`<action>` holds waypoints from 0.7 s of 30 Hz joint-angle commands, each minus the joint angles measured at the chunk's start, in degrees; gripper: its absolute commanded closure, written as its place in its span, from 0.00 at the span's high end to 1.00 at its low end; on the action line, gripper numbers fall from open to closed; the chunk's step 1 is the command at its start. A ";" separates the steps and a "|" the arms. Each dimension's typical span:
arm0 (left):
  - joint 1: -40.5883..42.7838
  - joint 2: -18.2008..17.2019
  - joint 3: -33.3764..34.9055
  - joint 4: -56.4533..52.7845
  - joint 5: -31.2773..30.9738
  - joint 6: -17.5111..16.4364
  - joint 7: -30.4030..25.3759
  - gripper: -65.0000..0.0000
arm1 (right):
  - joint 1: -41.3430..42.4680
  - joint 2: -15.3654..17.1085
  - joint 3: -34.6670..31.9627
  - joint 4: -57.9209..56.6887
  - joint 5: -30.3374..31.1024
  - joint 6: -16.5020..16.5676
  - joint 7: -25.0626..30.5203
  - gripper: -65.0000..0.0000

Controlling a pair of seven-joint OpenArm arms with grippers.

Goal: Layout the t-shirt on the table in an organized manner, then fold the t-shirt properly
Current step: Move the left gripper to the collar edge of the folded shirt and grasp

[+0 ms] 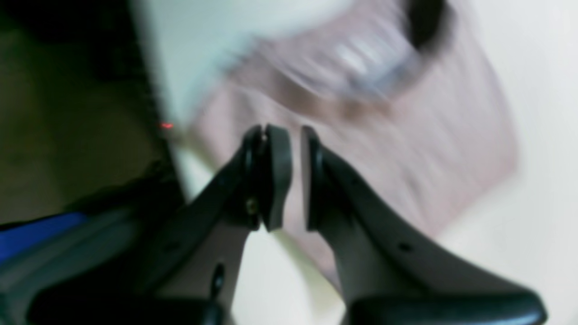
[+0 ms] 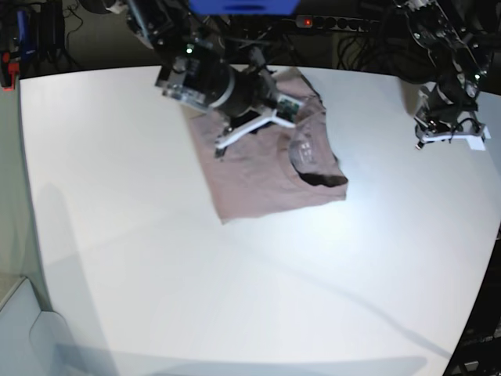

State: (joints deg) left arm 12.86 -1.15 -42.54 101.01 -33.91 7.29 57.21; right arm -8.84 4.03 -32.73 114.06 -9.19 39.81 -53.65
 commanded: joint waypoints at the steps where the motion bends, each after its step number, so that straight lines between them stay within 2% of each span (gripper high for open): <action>1: 0.02 -0.48 0.04 1.36 -1.21 0.23 -0.11 0.00 | 1.06 -1.35 2.62 0.97 0.36 0.19 1.21 0.10; 6: 0.98 1.10 2.50 1.36 -1.30 0.23 -0.02 0.00 | 2.56 -3.02 15.98 0.97 0.36 0.19 1.21 0.10; 9: 1.77 1.10 6.54 1.36 -1.30 0.23 -0.02 0.00 | 2.56 -2.76 19.68 0.97 0.36 0.19 1.21 0.10; 11: 1.51 1.02 9.36 1.45 -1.30 0.23 0.77 0.01 | 2.56 -2.14 20.99 0.97 0.44 0.19 1.21 0.10; 17: -0.77 -0.04 14.37 5.05 -1.30 0.14 7.62 0.01 | 2.03 -1.53 21.35 0.27 0.44 0.19 1.30 0.10; 21: -0.42 -0.13 14.90 8.39 -3.06 -0.21 8.24 0.01 | 1.94 -0.38 21.35 0.01 0.44 0.19 1.21 0.10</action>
State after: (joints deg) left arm 12.67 -0.99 -27.59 108.40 -35.33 6.74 65.45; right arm -7.42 3.53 -11.49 113.36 -8.82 39.81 -53.28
